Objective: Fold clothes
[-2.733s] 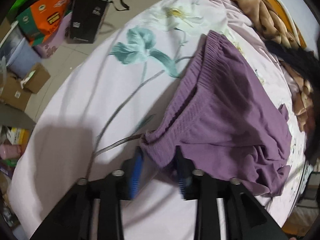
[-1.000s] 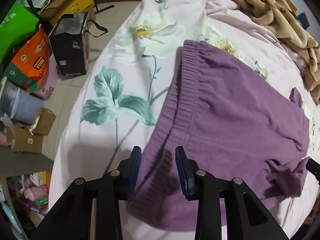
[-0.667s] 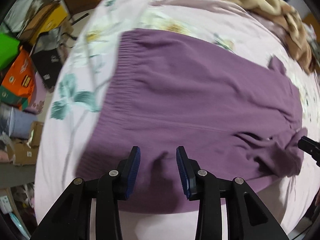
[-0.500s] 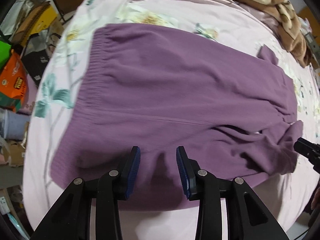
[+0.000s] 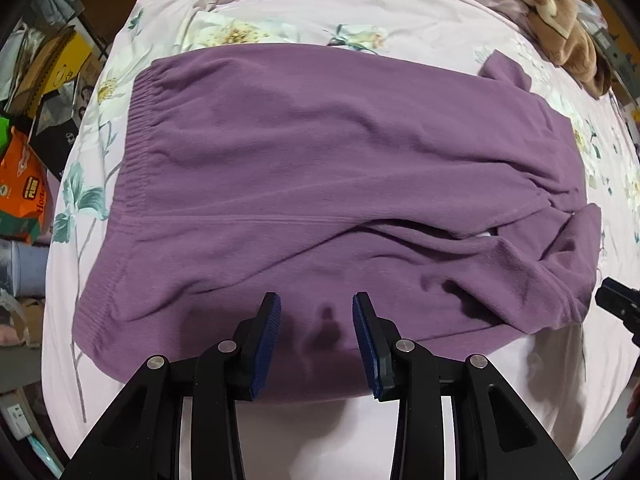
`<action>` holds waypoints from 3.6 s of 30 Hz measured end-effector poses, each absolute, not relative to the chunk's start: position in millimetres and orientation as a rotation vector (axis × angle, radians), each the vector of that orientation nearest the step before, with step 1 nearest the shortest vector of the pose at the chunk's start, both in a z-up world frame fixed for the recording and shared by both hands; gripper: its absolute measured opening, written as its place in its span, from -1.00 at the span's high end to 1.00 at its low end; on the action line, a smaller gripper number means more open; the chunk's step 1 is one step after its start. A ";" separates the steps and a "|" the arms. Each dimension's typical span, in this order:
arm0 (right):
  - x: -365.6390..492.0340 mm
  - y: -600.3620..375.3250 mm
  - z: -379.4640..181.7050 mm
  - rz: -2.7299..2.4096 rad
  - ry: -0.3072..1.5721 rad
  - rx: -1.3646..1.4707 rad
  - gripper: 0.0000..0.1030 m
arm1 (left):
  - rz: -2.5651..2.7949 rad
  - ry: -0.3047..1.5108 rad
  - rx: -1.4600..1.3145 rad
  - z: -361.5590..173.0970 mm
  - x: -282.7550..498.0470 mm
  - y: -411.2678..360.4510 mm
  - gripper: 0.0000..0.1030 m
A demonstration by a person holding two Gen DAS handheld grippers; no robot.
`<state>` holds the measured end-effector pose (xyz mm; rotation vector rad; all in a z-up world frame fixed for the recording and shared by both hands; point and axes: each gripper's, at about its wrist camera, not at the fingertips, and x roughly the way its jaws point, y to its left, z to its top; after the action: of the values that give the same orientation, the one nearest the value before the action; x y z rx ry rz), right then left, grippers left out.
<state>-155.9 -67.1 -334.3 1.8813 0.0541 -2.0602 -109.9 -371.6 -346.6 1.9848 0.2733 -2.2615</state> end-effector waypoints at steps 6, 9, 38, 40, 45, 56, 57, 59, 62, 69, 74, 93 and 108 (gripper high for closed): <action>-144.0 -34.7 -346.4 -2.045 0.040 1.918 0.26 | -2.266 0.258 2.034 -354.6 -97.3 -337.6 -0.01; -138.7 -19.2 -353.0 -2.031 0.042 1.939 0.26 | -2.270 0.260 2.077 -359.6 -89.2 -315.3 -0.06; -220.4 -22.5 -267.1 -2.099 0.154 1.385 0.91 | -2.298 0.343 1.935 -346.2 -76.5 -313.2 0.80; -238.4 -40.1 -265.2 -2.098 0.164 1.356 0.90 | -2.305 0.347 1.930 -344.2 -74.5 -313.0 0.80; -271.5 -62.0 -269.5 -2.119 0.145 1.376 0.52 | -2.296 0.399 1.922 -344.9 -53.1 -315.7 0.74; -229.0 -45.9 -342.8 -2.054 0.056 1.662 0.34 | -2.290 0.428 1.915 -356.7 -49.6 -337.9 0.25; -230.9 -52.5 -346.4 -2.053 0.049 1.653 0.34 | -2.296 0.425 1.914 -357.0 -49.9 -340.2 0.24; -237.5 -64.8 -353.8 -2.049 0.036 1.648 0.33 | -2.303 0.417 1.920 -359.0 -50.7 -344.1 0.24; -247.7 -79.2 -364.7 -2.048 0.048 1.661 0.35 | -2.310 0.412 1.934 -362.7 -60.2 -348.6 0.23; -246.8 -68.1 -343.3 -2.114 0.100 1.612 0.94 | -2.333 0.449 1.951 -363.7 -61.4 -375.6 0.25; -235.2 -24.2 -290.2 -2.180 0.123 1.573 0.94 | -2.343 0.441 1.981 -359.2 -54.0 -381.9 0.33; -239.5 89.4 -293.3 -2.276 0.392 1.776 0.78 | -2.308 0.399 2.022 -351.6 -65.8 -354.3 0.34; -208.1 194.0 -333.0 -2.298 -0.375 1.949 0.49 | -2.348 0.266 2.089 -365.8 -75.1 -301.2 0.20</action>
<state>-208.1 194.0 -333.0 1.9491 -0.3749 -2.2976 -75.1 -301.2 -365.8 2.0885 0.2661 -2.3481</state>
